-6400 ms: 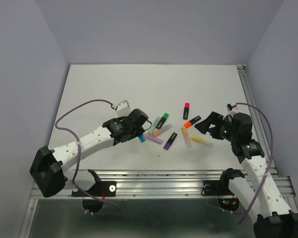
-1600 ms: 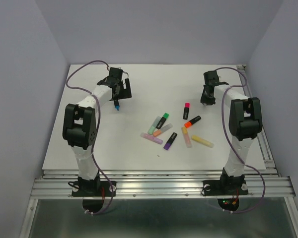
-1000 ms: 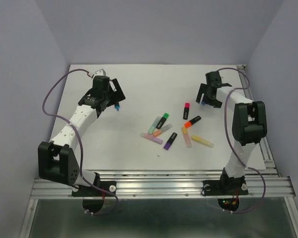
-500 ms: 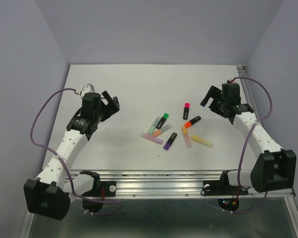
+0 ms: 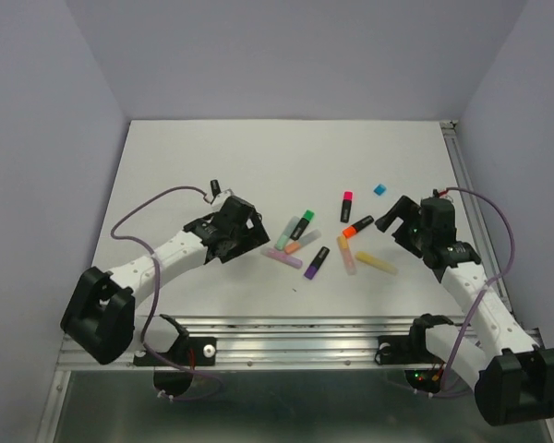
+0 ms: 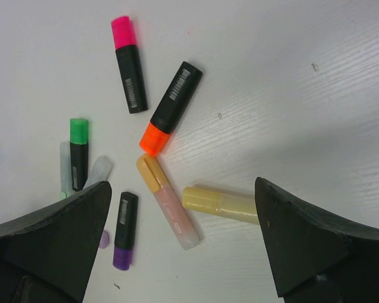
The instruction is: Open the pen caps
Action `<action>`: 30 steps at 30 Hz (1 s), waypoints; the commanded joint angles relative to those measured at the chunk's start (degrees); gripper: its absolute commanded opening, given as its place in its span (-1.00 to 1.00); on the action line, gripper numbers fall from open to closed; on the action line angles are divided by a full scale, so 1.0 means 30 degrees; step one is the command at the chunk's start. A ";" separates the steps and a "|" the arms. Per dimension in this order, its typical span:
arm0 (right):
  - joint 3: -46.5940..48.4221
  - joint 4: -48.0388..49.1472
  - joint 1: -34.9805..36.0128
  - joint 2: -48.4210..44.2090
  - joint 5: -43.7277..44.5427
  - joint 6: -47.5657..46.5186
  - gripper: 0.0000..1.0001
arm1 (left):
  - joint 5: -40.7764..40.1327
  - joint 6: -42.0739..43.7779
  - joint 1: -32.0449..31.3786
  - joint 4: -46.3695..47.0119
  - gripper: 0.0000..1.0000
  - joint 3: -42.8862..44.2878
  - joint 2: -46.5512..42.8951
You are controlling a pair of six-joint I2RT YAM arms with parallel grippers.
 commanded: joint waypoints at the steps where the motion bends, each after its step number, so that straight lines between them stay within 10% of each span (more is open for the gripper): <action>1: -0.0795 0.0749 0.0014 -0.1267 0.1607 0.0387 1.00 | -0.0947 -0.2134 -0.1255 -0.0733 0.98 0.1357 0.2401; 30: -0.0650 -0.1918 0.0014 -0.2676 0.4041 -0.0082 1.00 | -0.2207 -0.6326 -0.3045 -0.4954 0.85 0.6397 1.0110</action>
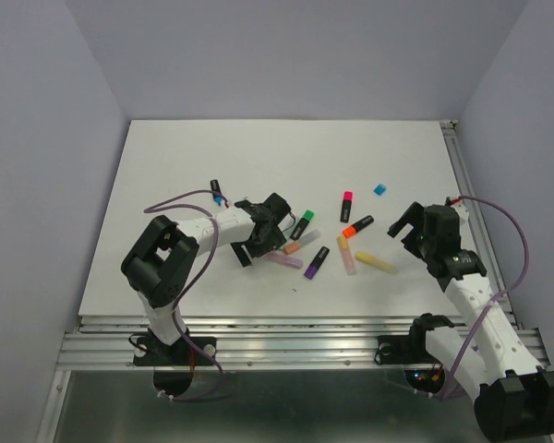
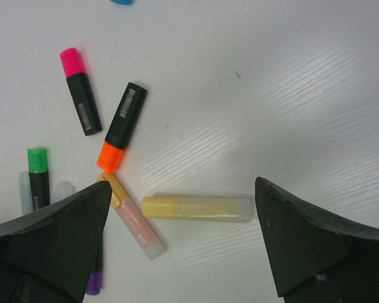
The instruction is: Open the pen caps
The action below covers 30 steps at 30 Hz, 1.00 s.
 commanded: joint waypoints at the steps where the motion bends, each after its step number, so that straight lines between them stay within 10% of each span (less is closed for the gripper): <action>1: -0.0147 0.0282 0.0014 -0.0002 -0.0047 -0.0199 1.00 | -0.0291 -0.0388 -0.0152 -0.0488 0.86 0.0605 0.0049; 30: -0.0264 0.0253 -0.0015 -0.0149 0.0012 -0.0140 1.00 | 0.0851 -0.1180 -0.2291 -0.0283 0.28 0.0518 0.1836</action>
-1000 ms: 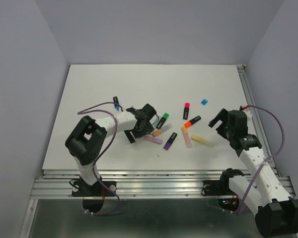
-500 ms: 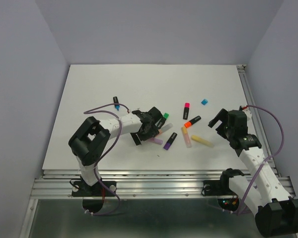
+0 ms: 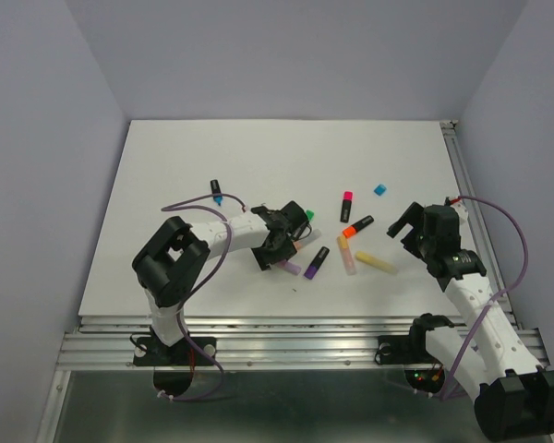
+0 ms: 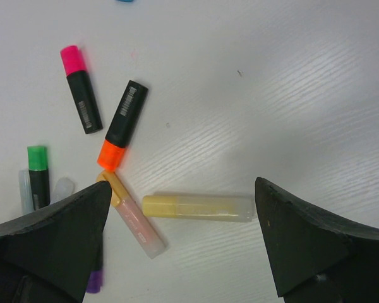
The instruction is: Open the pen caps
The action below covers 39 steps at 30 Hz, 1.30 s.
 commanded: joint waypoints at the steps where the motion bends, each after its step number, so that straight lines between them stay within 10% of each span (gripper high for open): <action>1: -0.0293 0.0282 0.0014 -0.0207 0.0165 -0.0111 1.00 | 0.0202 -0.0342 -0.0156 -0.0224 0.22 -0.0582 0.0860; 10: -0.0264 0.0253 0.0014 -0.0236 0.0135 -0.0111 1.00 | 0.0467 -0.0692 -0.0156 0.0682 -0.08 -0.3600 -0.0135; 19: -0.0293 0.0370 -0.0015 -0.0207 -0.0098 -0.0257 1.00 | -0.0029 -0.0809 -0.0098 0.0099 -1.00 -0.3717 -0.0398; 33: -0.0850 0.4383 0.0422 -0.1438 -1.3861 -0.3802 1.00 | -0.3868 0.1678 -0.0449 0.2643 -1.00 -0.4332 -0.9327; 39: -0.0996 0.5844 0.5630 -0.1203 -1.3757 -0.3130 1.00 | -0.3958 0.3174 -0.0479 0.6214 -1.00 -0.5035 -1.1705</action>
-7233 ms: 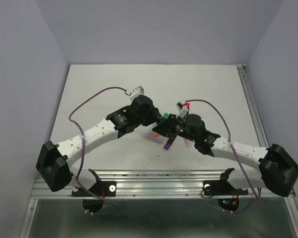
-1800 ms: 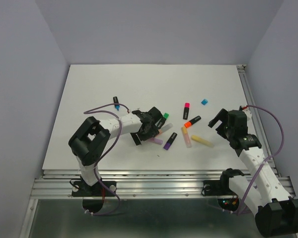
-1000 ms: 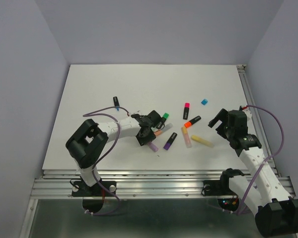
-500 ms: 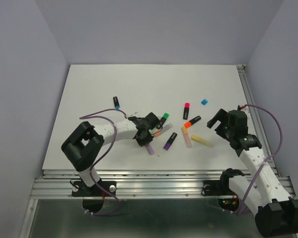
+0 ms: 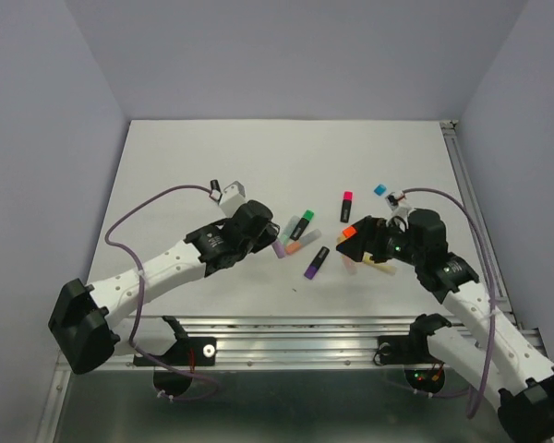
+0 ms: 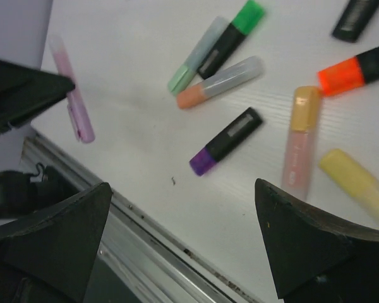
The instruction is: Open the pen caps
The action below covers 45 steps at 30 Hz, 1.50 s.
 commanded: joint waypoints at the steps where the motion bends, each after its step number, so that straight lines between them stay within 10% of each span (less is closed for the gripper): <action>1: -0.0443 0.2808 0.4406 0.0064 -0.1047 0.0135 1.00 | -0.0766 0.1433 -0.0107 0.2613 -1.00 -0.0577 -0.1020; 9: 0.2332 0.5363 1.1975 0.4806 0.5273 -0.0184 1.00 | 0.0171 0.1758 -0.0341 0.3991 -1.00 -0.0575 -0.1898; 26: 0.5298 0.8761 1.2951 0.9380 0.6224 -0.1299 0.95 | 0.1871 0.0966 -0.0576 0.5487 -1.00 -0.2628 -0.4215; 37: 0.5680 0.8146 1.3214 1.0085 0.5724 -0.0860 0.19 | 0.1257 0.0146 -0.0634 0.5517 -1.00 -0.2745 -0.4244; 43: 0.5475 0.7736 1.3215 0.9792 0.6075 -0.0714 -0.90 | 0.0964 0.0116 -0.0634 0.5546 -1.00 -0.2599 -0.4127; 45: 0.5621 0.7182 1.3215 0.9792 0.6019 -0.0654 -0.99 | 0.0643 0.0029 -0.0634 0.5517 -1.00 -0.2599 -0.4098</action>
